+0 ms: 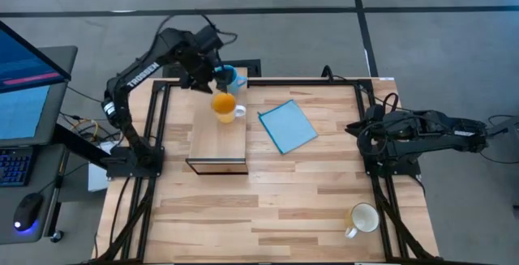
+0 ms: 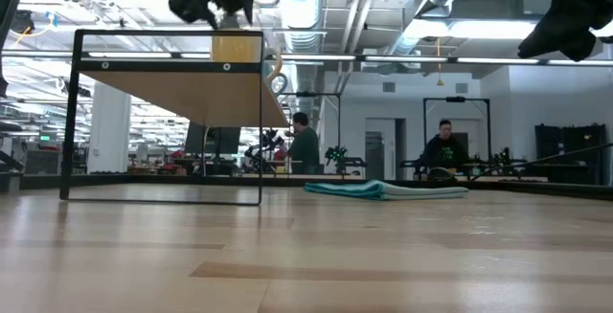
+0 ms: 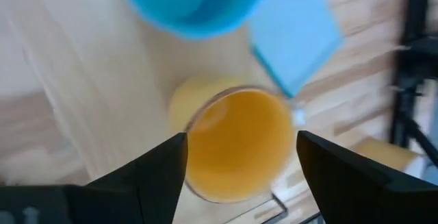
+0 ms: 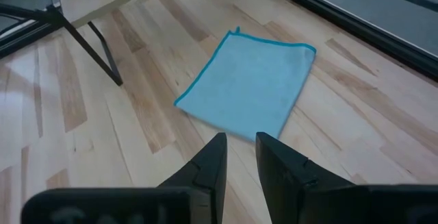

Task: Stack small to large cups/mugs on shelf
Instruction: Put the yellow and white mug on the shelf

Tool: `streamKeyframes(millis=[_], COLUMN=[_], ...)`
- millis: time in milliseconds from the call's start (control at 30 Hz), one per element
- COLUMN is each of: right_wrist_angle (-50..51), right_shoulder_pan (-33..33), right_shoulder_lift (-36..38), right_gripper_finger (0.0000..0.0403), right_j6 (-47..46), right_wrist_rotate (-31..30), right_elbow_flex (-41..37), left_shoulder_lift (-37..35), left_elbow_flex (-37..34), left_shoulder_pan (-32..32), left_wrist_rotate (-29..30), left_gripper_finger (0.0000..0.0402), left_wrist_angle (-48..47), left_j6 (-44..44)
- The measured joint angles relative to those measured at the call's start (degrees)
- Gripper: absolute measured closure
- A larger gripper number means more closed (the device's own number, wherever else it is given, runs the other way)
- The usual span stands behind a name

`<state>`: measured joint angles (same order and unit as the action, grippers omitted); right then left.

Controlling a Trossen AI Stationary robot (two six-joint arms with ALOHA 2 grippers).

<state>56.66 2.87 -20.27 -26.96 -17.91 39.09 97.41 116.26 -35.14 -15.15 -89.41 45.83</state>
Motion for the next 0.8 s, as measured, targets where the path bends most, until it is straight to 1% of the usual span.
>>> streamKeyframes(millis=[67, 133, 167, 300, 400, 500, 633, 733, 800], right_wrist_angle=[0.47, 0.89, 1.16, 1.38, 1.28, 0.58, -3.28, -7.59, -10.01], right_shoulder_pan=[-0.02, 0.0, -0.01, -0.01, -0.02, -0.01, 0.0, 0.0, 0.0], right_shoulder_lift=[0.0, -0.01, 0.0, -0.02, 0.0, -0.01, -0.02, 0.0, -0.02], right_gripper_finger=[0.0301, 0.0301, 0.0301, 0.0301, 0.0301, 0.0301, 0.0301, 0.0301, 0.0301], right_j6=[0.0, 0.0, 0.0, 0.32, 0.42, 0.42, 0.44, 0.61, 2.06], right_wrist_rotate=[0.04, 0.04, 0.04, 0.04, 0.04, 0.04, 0.48, 2.85, 4.56], right_elbow_flex=[0.0, 0.0, 0.0, 0.0, 0.0, 0.0, 0.0, 0.0, 0.0], left_shoulder_lift=[-0.01, -0.3, -0.53, -2.67, -5.33, -8.66, -13.06, -16.41, -18.84], left_elbow_flex=[3.72, 7.56, 9.61, 15.97, 17.84, 17.42, 14.47, 9.12, 3.7], left_shoulder_pan=[-0.08, 0.13, 0.95, 6.23, 12.22, 19.0, 28.9, 36.65, 41.06], left_wrist_rotate=[0.31, 1.99, 3.91, 14.83, 21.91, 27.43, 34.93, 42.45, 47.37], left_gripper_finger=[0.0136, 0.0136, 0.0136, 0.0136, 0.0136, 0.0136, 0.0136, 0.0136, 0.0136], left_wrist_angle=[-0.21, -0.64, -0.65, -0.62, 0.44, 2.66, 6.95, 10.46, 12.87], left_j6=[-2.82, -6.67, -9.16, -17.57, -23.63, -28.29, -29.29, -29.11, -28.71])
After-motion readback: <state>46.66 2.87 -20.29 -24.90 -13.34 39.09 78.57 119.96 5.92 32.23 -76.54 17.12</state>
